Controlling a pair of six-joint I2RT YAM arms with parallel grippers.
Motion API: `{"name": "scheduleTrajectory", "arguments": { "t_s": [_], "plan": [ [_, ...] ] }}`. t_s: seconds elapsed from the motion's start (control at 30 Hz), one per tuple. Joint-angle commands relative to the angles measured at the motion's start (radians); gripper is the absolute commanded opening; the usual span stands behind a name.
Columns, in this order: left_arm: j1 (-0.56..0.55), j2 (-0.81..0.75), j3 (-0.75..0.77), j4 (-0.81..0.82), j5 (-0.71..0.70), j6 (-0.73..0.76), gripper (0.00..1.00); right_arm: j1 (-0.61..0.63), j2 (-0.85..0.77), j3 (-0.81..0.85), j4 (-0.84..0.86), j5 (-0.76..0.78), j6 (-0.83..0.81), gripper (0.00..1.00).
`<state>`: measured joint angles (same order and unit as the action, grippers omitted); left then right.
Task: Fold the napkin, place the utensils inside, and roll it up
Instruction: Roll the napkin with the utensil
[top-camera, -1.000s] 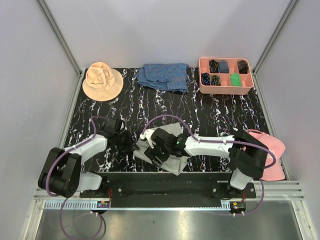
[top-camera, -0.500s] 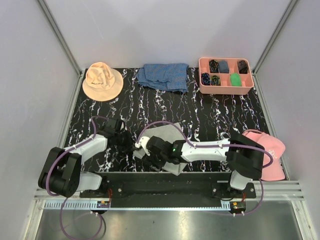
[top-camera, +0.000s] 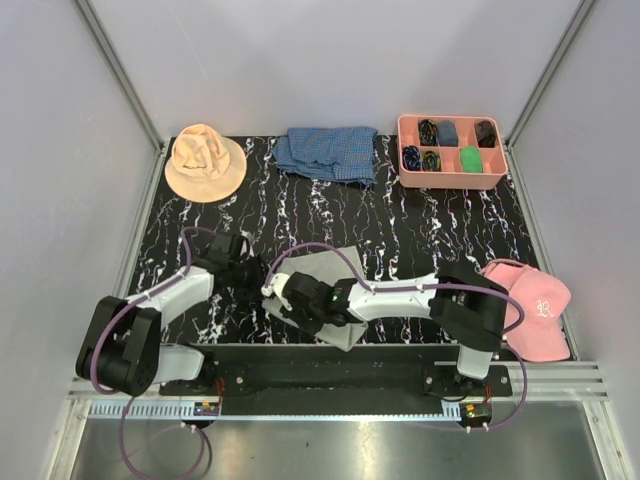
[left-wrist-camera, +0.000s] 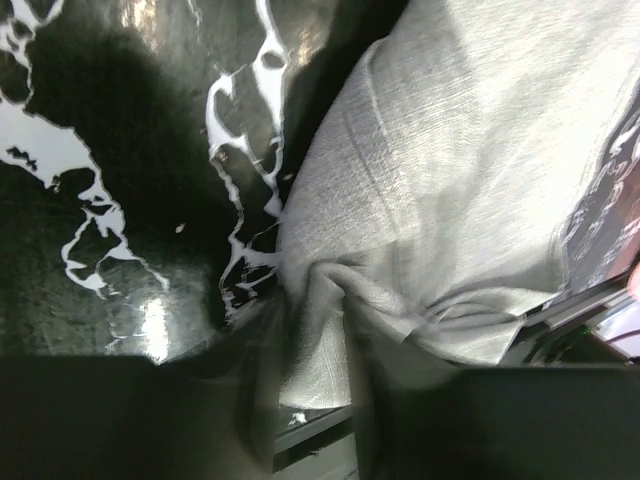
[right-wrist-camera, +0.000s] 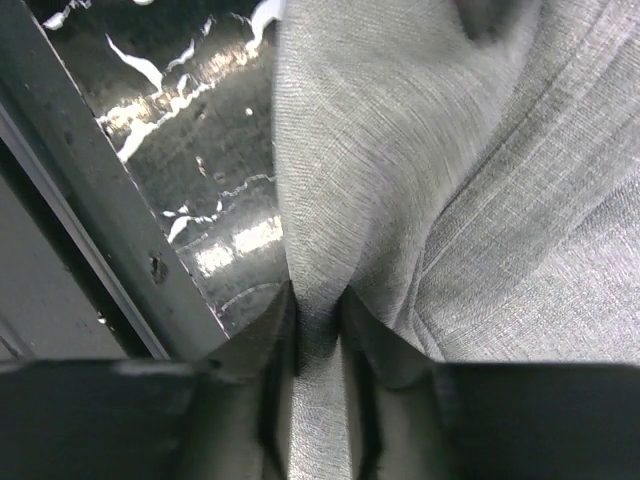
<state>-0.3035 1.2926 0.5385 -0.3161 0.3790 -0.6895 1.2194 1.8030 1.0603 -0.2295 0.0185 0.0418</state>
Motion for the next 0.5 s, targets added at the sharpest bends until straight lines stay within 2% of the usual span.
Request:
{"name": "scheduleTrajectory", "arguments": {
  "t_s": [0.0,0.03,0.07,0.17,0.3,0.47],
  "plan": [
    [0.009,-0.047,0.061,-0.021,-0.008,0.030,0.51,-0.001,0.068,0.001,-0.051,-0.066,-0.016,0.19],
    [0.012,-0.056,0.066,-0.035,-0.021,0.033,0.57,-0.006,0.065,0.003,-0.060,-0.093,-0.022,0.12],
    [0.018,-0.061,0.067,-0.043,-0.028,0.042,0.66,-0.015,0.061,0.006,-0.065,-0.110,-0.026,0.10],
    [0.041,-0.078,0.064,-0.069,-0.057,0.056,0.76,-0.070,0.032,0.013,-0.080,-0.207,-0.039,0.02],
    [0.060,-0.122,0.052,-0.087,-0.086,0.059,0.81,-0.174,0.018,0.041,-0.106,-0.412,-0.068,0.00],
    [0.058,-0.179,0.038,-0.087,-0.088,0.071,0.83,-0.250,0.076,0.098,-0.156,-0.589,-0.086,0.00]
  ]
}}
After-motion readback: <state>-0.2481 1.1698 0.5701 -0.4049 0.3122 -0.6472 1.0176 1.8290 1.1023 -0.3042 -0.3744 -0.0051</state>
